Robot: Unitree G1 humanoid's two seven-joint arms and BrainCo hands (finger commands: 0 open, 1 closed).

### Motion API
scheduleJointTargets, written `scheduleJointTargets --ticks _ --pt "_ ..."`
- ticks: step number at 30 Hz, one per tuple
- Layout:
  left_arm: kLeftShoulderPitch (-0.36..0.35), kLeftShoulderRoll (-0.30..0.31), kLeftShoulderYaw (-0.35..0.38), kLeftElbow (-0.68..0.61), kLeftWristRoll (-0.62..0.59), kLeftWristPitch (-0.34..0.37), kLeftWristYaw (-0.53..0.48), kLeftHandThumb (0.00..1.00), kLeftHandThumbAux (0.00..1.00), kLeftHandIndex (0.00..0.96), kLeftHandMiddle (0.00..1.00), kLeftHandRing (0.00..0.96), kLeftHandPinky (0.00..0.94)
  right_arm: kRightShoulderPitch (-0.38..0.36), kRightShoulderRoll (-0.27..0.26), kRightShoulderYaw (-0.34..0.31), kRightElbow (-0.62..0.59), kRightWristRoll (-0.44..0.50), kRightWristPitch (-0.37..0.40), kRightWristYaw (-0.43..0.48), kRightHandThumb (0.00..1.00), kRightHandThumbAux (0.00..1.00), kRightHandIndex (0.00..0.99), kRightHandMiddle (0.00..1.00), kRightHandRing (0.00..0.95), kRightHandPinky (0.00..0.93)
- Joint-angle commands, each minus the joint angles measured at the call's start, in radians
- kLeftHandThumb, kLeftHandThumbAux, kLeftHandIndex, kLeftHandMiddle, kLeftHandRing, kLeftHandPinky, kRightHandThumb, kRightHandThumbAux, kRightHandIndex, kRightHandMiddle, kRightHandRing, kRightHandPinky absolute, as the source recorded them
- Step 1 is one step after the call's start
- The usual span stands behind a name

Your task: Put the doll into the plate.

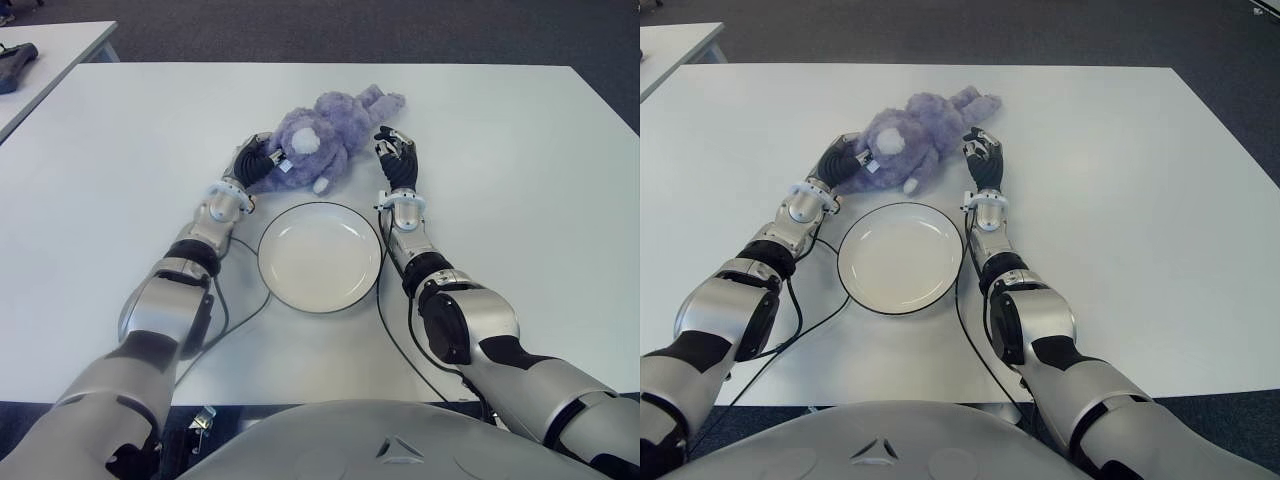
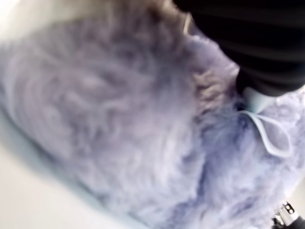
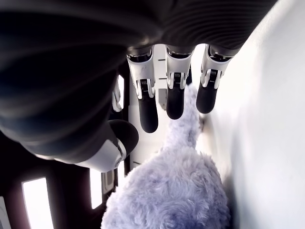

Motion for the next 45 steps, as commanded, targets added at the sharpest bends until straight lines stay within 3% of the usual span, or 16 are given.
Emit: scheduleJointTargets --ticks 1,10,23,37,45 --pt "0.086 -0.034 -0.018 0.049 0.031 0.103 0.039 0.702 0.693 0.443 0.821 0.814 0.851 0.200 0.097 -0.016 0.120 0.017 0.103 -0.006 0.717 0.724 0.420 0.219 0.137 0.153" --pt "0.072 -0.067 0.052 0.068 -0.028 0.214 0.145 0.725 0.697 0.443 0.858 0.859 0.876 0.198 0.096 -0.016 0.121 0.018 0.116 -0.003 0.719 0.724 0.421 0.231 0.149 0.157" --pt "0.071 -0.082 0.128 0.057 -0.065 0.210 0.192 0.741 0.696 0.443 0.863 0.859 0.871 0.198 0.101 -0.022 0.120 0.025 0.115 -0.005 0.720 0.723 0.421 0.235 0.165 0.180" --pt "0.034 -0.023 0.183 -0.004 -0.076 0.190 0.184 0.744 0.695 0.443 0.857 0.851 0.858 0.196 0.103 -0.018 0.122 0.030 0.127 0.003 0.727 0.724 0.422 0.234 0.232 0.260" --pt "0.031 -0.005 0.184 -0.085 -0.055 0.198 0.194 0.744 0.695 0.443 0.859 0.851 0.860 0.196 0.103 -0.017 0.123 0.029 0.136 0.010 0.727 0.724 0.422 0.226 0.221 0.228"
